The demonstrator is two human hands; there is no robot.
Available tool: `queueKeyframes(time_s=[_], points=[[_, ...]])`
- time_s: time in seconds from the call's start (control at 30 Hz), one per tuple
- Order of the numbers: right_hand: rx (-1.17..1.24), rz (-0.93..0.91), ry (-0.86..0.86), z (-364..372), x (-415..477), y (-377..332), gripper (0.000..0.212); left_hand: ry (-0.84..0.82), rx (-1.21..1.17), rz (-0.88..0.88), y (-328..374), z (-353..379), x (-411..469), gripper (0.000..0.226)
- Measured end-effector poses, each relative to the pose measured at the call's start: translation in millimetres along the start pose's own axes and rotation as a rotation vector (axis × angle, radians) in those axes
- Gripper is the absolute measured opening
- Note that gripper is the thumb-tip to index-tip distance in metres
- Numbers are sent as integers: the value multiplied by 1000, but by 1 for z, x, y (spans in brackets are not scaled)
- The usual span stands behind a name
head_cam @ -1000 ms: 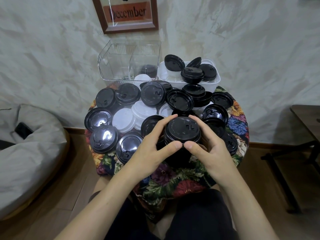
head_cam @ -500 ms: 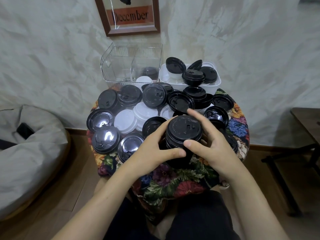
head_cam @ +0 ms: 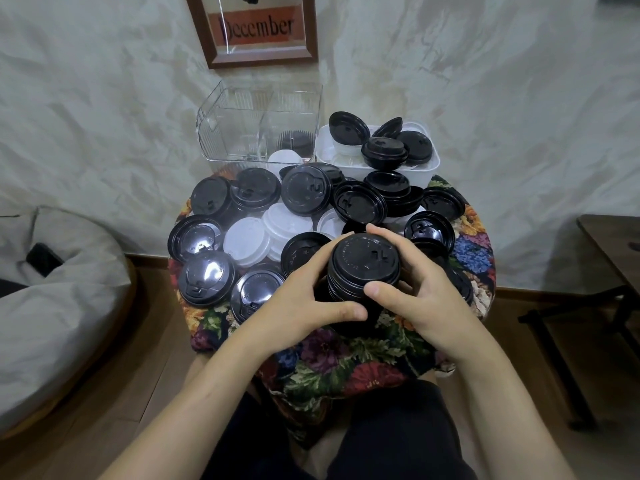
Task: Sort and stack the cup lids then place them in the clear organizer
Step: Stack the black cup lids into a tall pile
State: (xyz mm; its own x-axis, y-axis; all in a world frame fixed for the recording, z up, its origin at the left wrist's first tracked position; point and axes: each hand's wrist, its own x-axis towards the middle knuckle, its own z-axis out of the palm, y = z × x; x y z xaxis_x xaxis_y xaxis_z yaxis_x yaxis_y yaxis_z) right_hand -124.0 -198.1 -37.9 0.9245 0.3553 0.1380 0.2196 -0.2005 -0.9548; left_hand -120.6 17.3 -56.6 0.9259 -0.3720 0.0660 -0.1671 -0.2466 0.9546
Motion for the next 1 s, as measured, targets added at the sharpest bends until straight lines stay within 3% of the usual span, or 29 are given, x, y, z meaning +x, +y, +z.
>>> queueKeyframes(time_s=[0.43,0.87,1.0], points=[[5,13,-14,3,0,6,67,13,-1,-3,-1,1,1,83],[22,22,149,23,-9,4,69,122,71,34,-3,11,-2,82],[12,19,148,22,-10,4,71,5,-50,16,-6,1,-2,87]])
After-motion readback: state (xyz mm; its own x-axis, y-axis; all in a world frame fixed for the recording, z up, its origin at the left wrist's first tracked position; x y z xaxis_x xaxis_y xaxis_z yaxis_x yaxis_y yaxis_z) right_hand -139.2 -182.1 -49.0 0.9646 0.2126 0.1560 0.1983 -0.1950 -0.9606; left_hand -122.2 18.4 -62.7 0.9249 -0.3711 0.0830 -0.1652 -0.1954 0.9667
